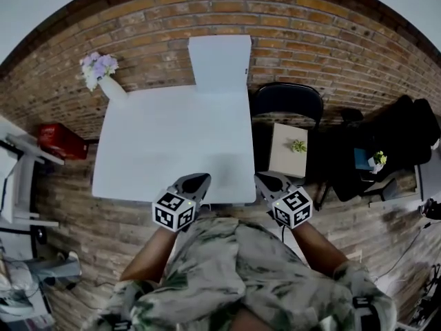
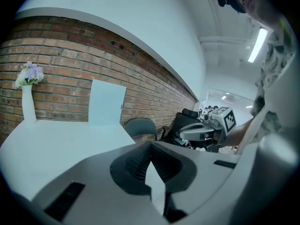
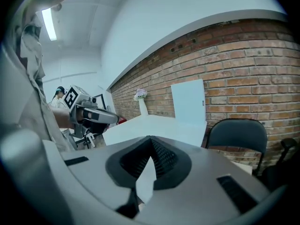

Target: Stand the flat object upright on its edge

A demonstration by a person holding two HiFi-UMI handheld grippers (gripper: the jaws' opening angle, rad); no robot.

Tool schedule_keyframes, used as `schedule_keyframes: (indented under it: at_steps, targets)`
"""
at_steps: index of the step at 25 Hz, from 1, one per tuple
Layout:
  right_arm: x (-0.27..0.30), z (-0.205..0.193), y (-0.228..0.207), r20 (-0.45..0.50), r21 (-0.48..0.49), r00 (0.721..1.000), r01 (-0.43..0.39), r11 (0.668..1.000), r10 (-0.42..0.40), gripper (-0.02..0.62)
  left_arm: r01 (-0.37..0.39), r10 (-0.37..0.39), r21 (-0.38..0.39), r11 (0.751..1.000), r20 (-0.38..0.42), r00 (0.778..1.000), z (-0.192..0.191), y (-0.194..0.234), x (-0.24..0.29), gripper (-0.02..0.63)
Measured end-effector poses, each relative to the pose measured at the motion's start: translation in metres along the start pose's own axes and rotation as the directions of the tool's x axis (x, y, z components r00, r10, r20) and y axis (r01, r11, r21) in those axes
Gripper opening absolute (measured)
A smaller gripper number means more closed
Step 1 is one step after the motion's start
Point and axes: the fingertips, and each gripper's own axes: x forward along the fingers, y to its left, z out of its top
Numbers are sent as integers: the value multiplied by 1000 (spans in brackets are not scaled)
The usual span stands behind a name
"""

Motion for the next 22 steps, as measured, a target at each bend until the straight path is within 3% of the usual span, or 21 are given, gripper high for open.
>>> schedule_keyframes:
  at_steps: [22]
  targets:
    - [10, -11, 19, -21, 2, 999, -43, 999, 43, 20, -11, 11, 2, 1000, -37, 999, -17, -1, 0, 23]
